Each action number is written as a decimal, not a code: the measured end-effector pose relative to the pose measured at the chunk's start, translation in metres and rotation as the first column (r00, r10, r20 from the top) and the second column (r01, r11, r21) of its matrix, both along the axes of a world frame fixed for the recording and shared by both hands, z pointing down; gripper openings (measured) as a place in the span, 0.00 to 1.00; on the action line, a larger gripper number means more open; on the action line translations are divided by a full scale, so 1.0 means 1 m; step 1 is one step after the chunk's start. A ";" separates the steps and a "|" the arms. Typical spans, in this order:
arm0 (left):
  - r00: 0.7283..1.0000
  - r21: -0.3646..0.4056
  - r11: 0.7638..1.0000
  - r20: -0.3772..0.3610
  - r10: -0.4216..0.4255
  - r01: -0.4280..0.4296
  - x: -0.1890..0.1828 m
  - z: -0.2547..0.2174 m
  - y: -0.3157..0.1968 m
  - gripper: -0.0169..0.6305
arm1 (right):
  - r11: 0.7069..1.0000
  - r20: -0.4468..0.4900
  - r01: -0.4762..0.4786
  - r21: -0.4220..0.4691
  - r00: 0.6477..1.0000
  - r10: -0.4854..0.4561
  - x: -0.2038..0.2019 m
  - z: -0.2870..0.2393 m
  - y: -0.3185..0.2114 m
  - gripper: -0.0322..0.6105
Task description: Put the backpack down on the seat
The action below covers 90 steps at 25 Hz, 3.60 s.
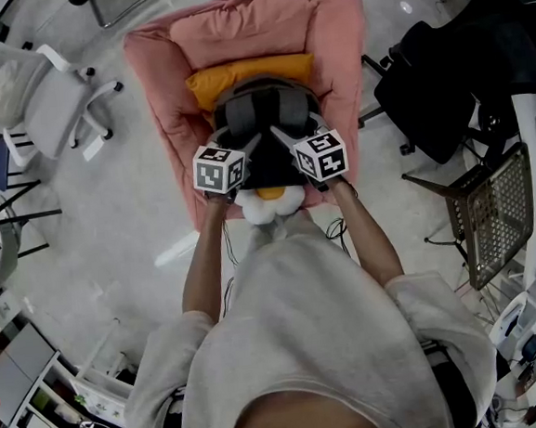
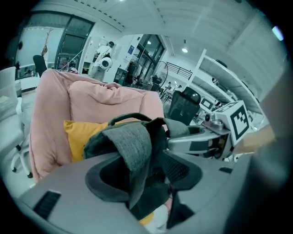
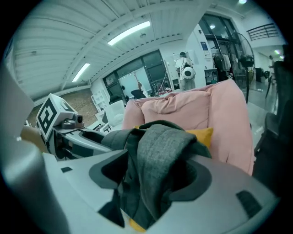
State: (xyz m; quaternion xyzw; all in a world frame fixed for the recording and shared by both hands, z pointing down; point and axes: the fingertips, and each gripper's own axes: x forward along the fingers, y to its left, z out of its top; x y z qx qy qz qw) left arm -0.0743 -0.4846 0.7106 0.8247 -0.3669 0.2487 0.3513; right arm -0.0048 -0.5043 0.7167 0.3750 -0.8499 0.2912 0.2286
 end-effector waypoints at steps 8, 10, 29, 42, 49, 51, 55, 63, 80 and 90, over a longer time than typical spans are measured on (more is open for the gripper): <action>0.999 0.002 0.999 0.023 -0.047 0.047 -0.020 0.004 0.030 0.40 | 0.999 -0.067 -0.028 0.042 0.997 0.031 0.011 0.002 0.027 0.59; 0.998 0.011 0.998 0.028 -0.057 0.057 -0.024 0.002 0.036 0.40 | 0.998 -0.074 -0.035 0.055 0.996 0.039 0.013 -0.001 0.033 0.59; 0.994 0.161 0.981 -0.001 -0.109 0.108 -0.033 -0.063 0.100 0.32 | 0.979 -0.059 -0.076 0.189 0.994 0.088 0.030 -0.071 0.107 0.44; 0.996 0.283 0.955 -0.032 -0.083 0.088 -0.028 -0.120 0.104 0.08 | 0.949 -0.050 -0.083 0.305 0.993 0.103 0.031 -0.126 0.113 0.12; 0.995 0.337 0.937 -0.038 -0.088 0.096 -0.032 -0.150 0.090 0.06 | 0.927 -0.026 -0.095 0.363 0.993 0.112 0.028 -0.158 0.099 0.05; 0.995 0.356 0.929 -0.042 -0.092 0.101 -0.034 -0.160 0.084 0.06 | 0.919 -0.016 -0.095 0.382 0.994 0.109 0.026 -0.168 0.095 0.05; 0.996 0.390 0.917 -0.030 -0.085 0.090 -0.033 -0.178 0.074 0.06 | 0.908 -0.014 -0.093 0.408 0.994 0.108 0.026 -0.179 0.087 0.05; 0.996 0.431 0.898 -0.030 -0.084 0.089 -0.031 -0.196 0.060 0.05 | 0.897 -0.015 -0.088 0.434 0.994 0.105 0.027 -0.192 0.077 0.05; 0.995 0.430 0.897 -0.023 -0.097 0.097 -0.025 -0.193 0.047 0.05 | 0.896 -0.025 -0.067 0.438 0.996 0.087 0.032 -0.192 0.065 0.05; 0.995 0.424 0.901 -0.021 -0.096 0.096 -0.024 -0.190 0.038 0.05 | 0.903 -0.031 -0.060 0.426 0.996 0.081 0.031 -0.188 0.056 0.05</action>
